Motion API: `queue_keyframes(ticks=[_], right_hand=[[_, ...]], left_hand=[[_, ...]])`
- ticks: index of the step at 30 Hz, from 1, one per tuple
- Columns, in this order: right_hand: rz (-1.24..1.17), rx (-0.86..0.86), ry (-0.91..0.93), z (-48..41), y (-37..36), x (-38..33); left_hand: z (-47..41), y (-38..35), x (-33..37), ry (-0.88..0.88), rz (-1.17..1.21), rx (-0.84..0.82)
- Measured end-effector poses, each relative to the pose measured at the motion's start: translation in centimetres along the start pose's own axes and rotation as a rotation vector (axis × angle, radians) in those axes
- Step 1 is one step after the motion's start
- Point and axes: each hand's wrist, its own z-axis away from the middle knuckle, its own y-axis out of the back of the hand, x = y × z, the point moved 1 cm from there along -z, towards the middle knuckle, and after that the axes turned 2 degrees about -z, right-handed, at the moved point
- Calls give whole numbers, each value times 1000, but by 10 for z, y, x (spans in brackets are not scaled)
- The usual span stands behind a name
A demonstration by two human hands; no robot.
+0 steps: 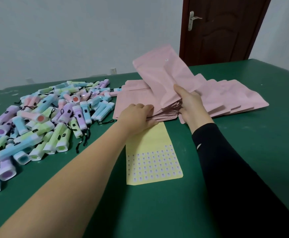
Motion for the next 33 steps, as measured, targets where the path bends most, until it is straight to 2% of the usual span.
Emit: queue_keyframes(ticks=[7,9,13,16,24,27,33], right_hand=[[-122,-124,-3,8,-17,12],[-196,-62,22,14,-17,11],[-140,220,21,18,2,9],[-133,304,55,21,15,8],[-128,395,210,30,30,7],[-49,458,272,36,34,8],[226,427,154,41,31,11]], left_hand=[[20,-6,-19,84,18,37],[23,-7,-19,103,41,54],[25,-11,-11,128,43,68],[26,-12,-9,140,41,56],[25,-12,-6,137,33,-7],[25,-13,-6,140,36,0],[27,-8,-3,148,40,-38]])
